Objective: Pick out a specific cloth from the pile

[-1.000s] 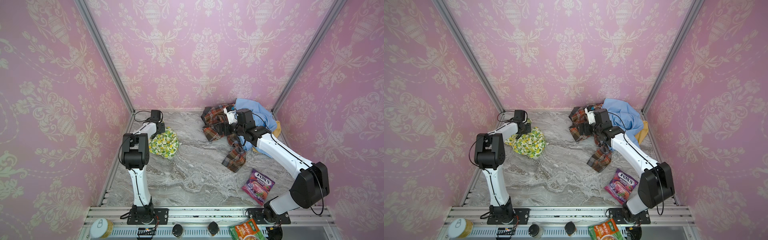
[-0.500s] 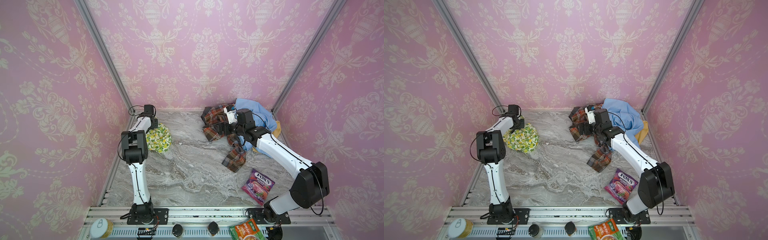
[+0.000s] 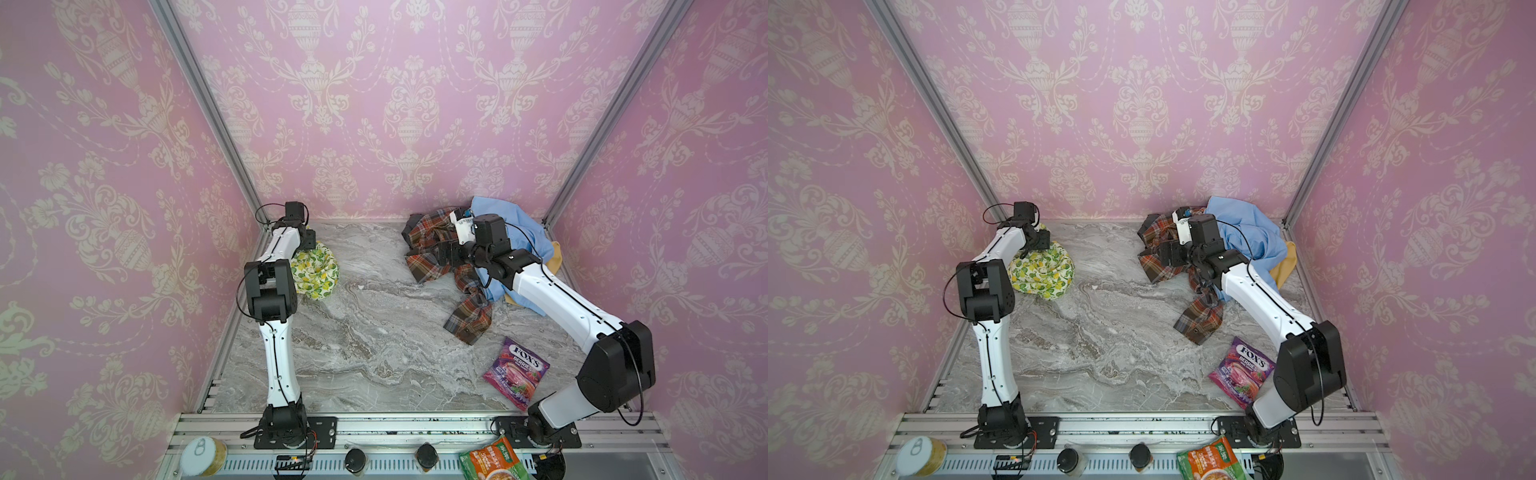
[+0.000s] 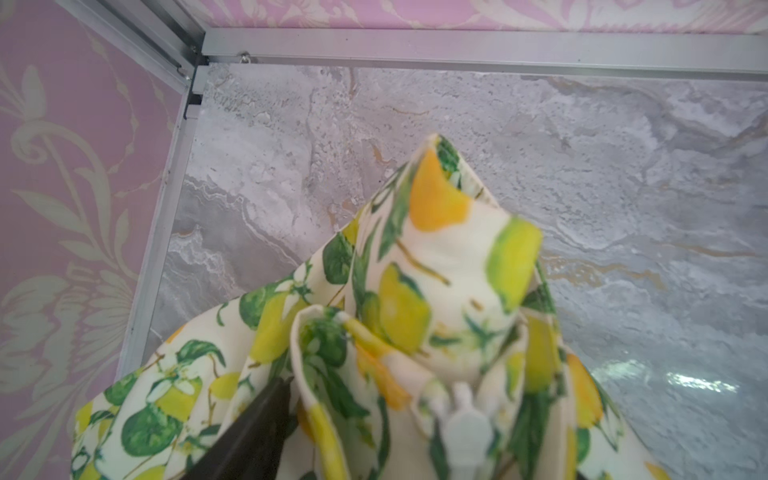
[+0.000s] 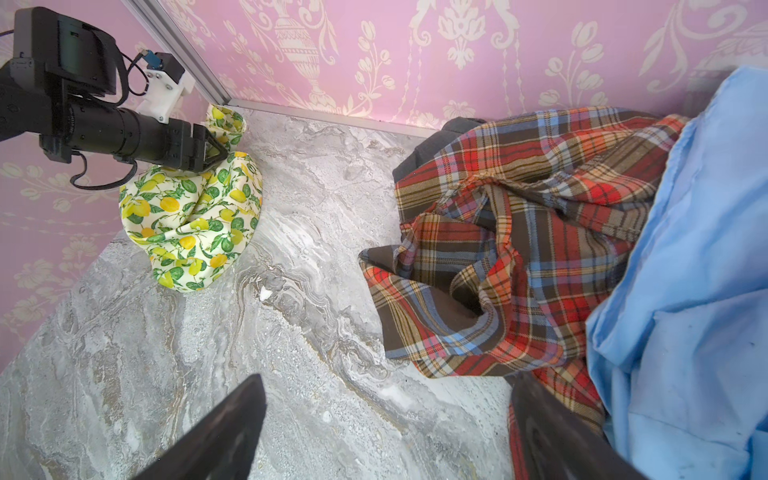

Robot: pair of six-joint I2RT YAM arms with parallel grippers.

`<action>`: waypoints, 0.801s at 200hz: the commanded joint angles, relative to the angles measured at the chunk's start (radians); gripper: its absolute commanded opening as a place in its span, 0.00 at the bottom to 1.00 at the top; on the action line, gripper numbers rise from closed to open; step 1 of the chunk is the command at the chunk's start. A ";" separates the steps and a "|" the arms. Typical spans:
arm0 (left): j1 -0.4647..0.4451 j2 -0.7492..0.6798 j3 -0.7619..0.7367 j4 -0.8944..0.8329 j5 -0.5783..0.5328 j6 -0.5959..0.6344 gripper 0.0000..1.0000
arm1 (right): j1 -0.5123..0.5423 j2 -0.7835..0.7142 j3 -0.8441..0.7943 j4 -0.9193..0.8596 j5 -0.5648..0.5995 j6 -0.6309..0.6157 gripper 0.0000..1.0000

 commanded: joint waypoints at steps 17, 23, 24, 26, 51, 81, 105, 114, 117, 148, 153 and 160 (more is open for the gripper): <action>0.006 -0.171 -0.056 0.018 0.126 -0.020 0.99 | -0.014 -0.049 -0.007 -0.004 0.005 -0.013 0.94; 0.005 -0.194 -0.079 0.035 0.139 -0.025 0.99 | -0.015 -0.056 -0.011 -0.003 0.004 -0.013 0.95; 0.005 -0.198 -0.082 0.038 0.141 -0.026 0.99 | -0.015 -0.057 -0.011 -0.002 0.004 -0.013 0.95; 0.005 -0.206 -0.092 0.045 0.147 -0.028 0.99 | -0.016 -0.059 -0.013 0.000 0.003 -0.013 0.95; 0.006 -0.328 -0.238 0.175 0.214 -0.049 0.99 | -0.024 -0.082 -0.038 0.006 0.007 -0.021 1.00; 0.006 -0.501 -0.483 0.399 0.281 -0.097 0.99 | -0.041 -0.125 -0.096 0.028 0.052 -0.054 1.00; 0.009 -0.631 -0.650 0.517 0.306 -0.134 0.99 | -0.053 -0.174 -0.183 0.083 0.135 -0.103 1.00; 0.009 -0.679 -0.707 0.545 0.308 -0.148 0.99 | -0.057 -0.189 -0.220 0.109 0.180 -0.126 1.00; 0.009 -0.693 -0.722 0.554 0.307 -0.152 0.99 | -0.059 -0.194 -0.232 0.118 0.193 -0.135 1.00; 0.010 -0.856 -0.946 0.667 0.263 -0.199 0.99 | -0.087 -0.252 -0.411 0.301 0.259 -0.192 1.00; 0.012 -0.876 -0.983 0.685 0.263 -0.203 0.99 | -0.091 -0.261 -0.445 0.344 0.261 -0.198 1.00; 0.012 -0.901 -1.022 0.700 0.252 -0.211 0.99 | -0.099 -0.269 -0.488 0.392 0.264 -0.200 1.00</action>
